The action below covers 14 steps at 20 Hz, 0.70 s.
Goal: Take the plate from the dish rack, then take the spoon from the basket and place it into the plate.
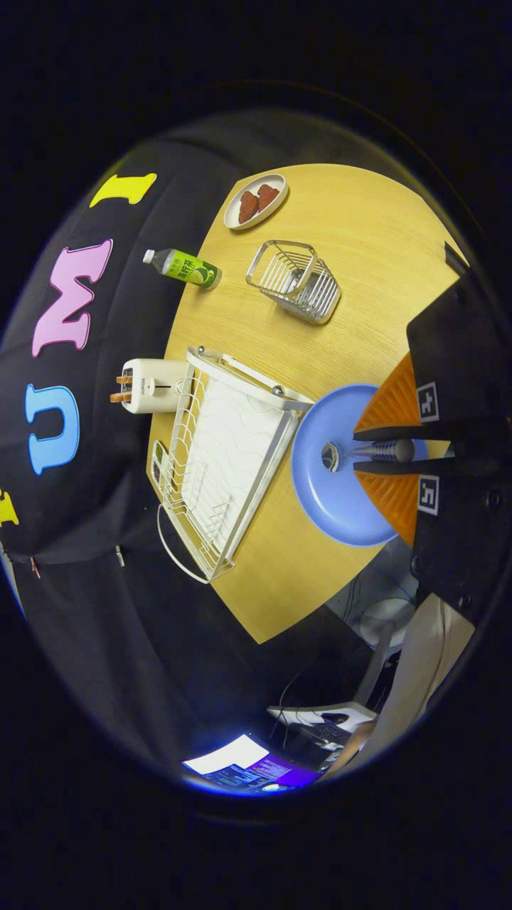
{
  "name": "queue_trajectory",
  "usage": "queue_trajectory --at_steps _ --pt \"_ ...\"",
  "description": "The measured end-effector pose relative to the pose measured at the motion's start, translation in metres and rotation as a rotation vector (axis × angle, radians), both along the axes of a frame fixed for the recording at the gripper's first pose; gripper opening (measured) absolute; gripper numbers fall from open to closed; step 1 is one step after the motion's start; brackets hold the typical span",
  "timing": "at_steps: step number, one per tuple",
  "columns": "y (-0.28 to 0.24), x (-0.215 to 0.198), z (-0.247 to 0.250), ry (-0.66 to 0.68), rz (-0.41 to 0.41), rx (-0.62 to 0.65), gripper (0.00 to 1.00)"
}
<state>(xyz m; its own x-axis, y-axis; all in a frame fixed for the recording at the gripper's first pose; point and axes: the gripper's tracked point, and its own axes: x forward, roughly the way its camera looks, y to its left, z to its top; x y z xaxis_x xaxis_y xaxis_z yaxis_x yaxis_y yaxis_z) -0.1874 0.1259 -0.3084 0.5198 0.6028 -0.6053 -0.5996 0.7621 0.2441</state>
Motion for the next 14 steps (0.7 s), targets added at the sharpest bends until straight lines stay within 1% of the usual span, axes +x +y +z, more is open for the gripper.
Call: queue_trajectory --at_steps 2,4,6,9,11,12,13,14 --pt "0.009 0.0 -0.008 -0.022 0.008 -0.003 0.12" --pt "0.01 -0.003 -0.02 -0.016 0.022 -0.025 0.12" --pt "0.009 -0.003 -0.027 -0.018 0.017 -0.034 0.13" --pt "0.0 -0.003 -0.043 -0.001 0.012 -0.078 0.16" --pt "-0.004 -0.003 -0.053 0.015 0.001 -0.102 0.19" --pt "-0.006 -0.004 -0.055 0.021 -0.01 -0.114 0.19" --pt "-0.008 -0.002 -0.058 0.024 -0.021 -0.121 0.26" --pt "-0.011 -0.003 -0.058 0.026 -0.03 -0.12 0.35"
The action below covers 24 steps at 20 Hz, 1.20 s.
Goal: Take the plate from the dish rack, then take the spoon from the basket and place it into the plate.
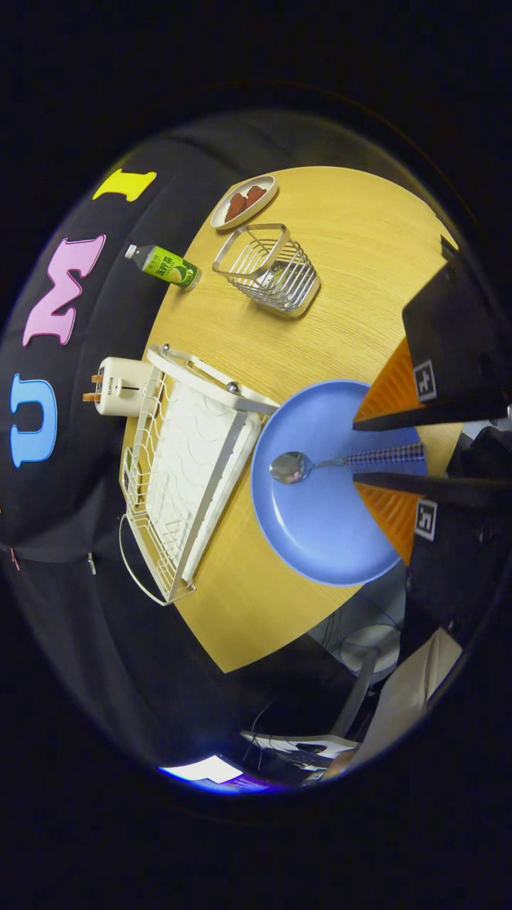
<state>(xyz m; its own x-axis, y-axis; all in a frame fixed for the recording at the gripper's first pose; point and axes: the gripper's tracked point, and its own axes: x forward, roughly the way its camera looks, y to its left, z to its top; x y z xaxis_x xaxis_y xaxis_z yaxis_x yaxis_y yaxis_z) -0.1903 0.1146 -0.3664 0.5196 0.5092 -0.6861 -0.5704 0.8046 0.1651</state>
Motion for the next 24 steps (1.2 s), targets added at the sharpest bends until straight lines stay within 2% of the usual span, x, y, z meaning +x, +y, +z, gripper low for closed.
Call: queue_trajectory --at_steps 3,9,12,20,24 --pt "-0.003 -0.001 0.002 0.0 -0.018 0.0 1.0" --pt "-0.003 -0.001 0.007 0.01 -0.028 0.018 1.0" --pt "-0.003 0.011 0.036 -0.029 -0.05 0.054 1.0" --pt "-0.049 0.089 0.186 -0.357 -0.196 0.134 1.0" --pt "-0.083 0.112 0.264 -0.506 -0.277 0.18 0.98"
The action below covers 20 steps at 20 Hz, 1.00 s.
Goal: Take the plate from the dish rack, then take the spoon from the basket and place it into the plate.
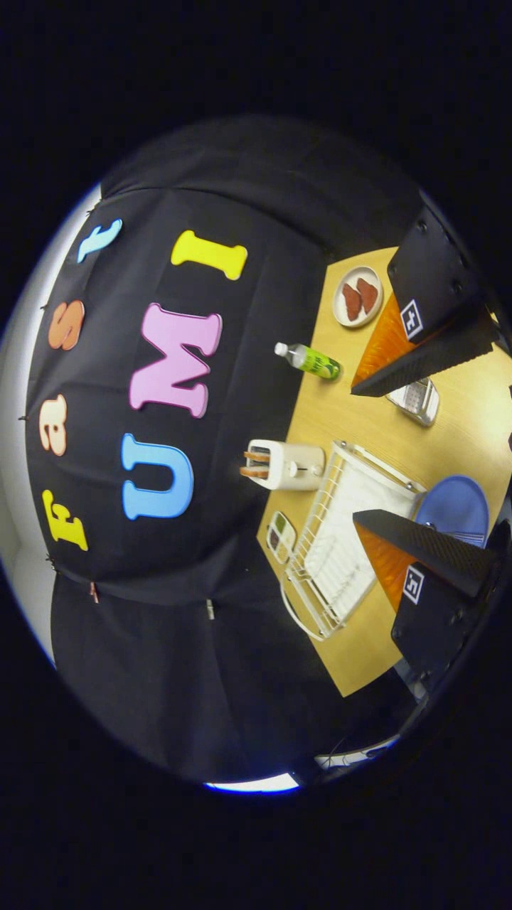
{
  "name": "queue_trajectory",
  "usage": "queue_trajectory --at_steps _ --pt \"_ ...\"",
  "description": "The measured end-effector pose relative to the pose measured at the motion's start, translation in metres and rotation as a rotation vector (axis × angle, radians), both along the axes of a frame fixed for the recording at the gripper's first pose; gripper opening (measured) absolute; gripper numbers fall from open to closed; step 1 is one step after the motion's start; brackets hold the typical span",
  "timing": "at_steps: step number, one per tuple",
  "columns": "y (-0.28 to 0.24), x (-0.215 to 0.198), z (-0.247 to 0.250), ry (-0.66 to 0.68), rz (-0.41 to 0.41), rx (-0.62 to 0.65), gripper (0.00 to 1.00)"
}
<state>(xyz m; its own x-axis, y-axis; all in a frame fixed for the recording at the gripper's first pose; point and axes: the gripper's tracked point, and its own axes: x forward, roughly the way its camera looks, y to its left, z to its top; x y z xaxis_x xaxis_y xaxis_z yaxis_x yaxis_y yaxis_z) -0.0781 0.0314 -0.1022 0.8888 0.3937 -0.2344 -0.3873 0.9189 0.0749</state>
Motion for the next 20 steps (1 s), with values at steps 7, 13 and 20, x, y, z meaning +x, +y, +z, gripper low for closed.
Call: queue_trajectory --at_steps 7,13,20 --pt "-0.058 0.003 0.093 -0.221 -0.095 0.001 0.98" --pt "-0.089 0.012 0.099 -0.254 -0.135 -0.017 0.98" --pt "-0.116 0.028 0.087 -0.21 -0.148 0.043 0.98"
